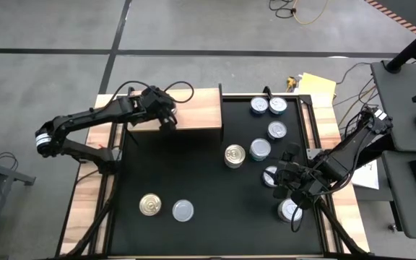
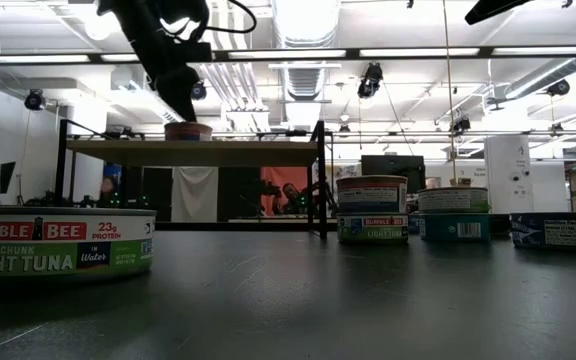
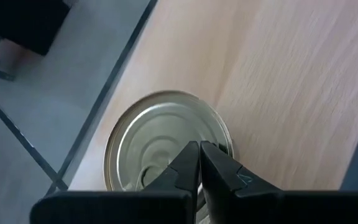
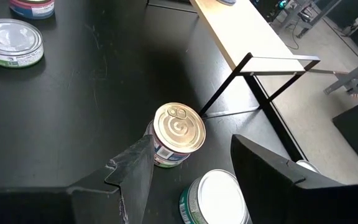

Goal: Stack canned seafood by type on shelf
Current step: Put the blue/pink tuna can on the shelf, then put the blue tuna can on the shelf

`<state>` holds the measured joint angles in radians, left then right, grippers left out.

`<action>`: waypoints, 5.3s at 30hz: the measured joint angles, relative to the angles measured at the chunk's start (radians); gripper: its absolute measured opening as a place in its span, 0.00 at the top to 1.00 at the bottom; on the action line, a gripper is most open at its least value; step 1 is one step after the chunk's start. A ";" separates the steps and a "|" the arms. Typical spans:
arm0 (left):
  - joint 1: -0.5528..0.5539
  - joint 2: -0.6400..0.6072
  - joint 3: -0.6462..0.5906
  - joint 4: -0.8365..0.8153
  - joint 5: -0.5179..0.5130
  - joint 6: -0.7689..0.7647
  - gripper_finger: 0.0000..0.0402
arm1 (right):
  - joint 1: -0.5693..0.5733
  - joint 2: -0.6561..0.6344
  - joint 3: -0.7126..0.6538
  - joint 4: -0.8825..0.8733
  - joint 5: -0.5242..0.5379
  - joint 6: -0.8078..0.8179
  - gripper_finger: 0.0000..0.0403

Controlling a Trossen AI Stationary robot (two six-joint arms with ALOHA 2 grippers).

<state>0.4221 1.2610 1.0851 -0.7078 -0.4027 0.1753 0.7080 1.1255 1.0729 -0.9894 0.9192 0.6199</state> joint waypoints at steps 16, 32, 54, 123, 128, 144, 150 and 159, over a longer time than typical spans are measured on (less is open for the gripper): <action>0.002 -0.003 0.000 -0.050 -0.135 -0.052 1.00 | 0.000 0.000 0.000 0.000 0.000 0.001 0.50; 0.001 0.071 0.003 0.019 -0.097 -0.054 1.00 | 0.000 0.000 0.000 0.000 0.024 -0.002 0.50; 0.001 0.264 0.169 0.128 -0.021 0.004 1.00 | 0.000 0.000 0.000 -0.001 0.024 -0.002 0.50; -0.788 -0.106 -0.413 0.742 -0.209 -0.184 1.00 | -0.138 0.192 -0.143 0.608 0.092 0.192 0.50; -0.788 -0.085 -0.424 0.743 -0.209 -0.192 1.00 | -0.159 0.191 -0.143 0.581 0.048 0.274 0.50; -0.788 -0.068 -0.426 0.793 -0.209 -0.154 1.00 | -0.319 0.199 -0.143 0.101 -0.604 0.777 0.57; -0.787 -0.068 -0.426 0.817 -0.214 -0.128 1.00 | -0.318 0.211 -0.143 0.049 -0.698 0.810 0.65; -0.787 -0.068 -0.426 0.837 -0.216 -0.112 1.00 | -0.318 0.276 -0.143 0.045 -0.762 0.783 0.84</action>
<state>-0.3649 1.1927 0.6594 0.1291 -0.6189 0.0635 0.3901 1.4011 0.9295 -0.9446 0.1571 1.4028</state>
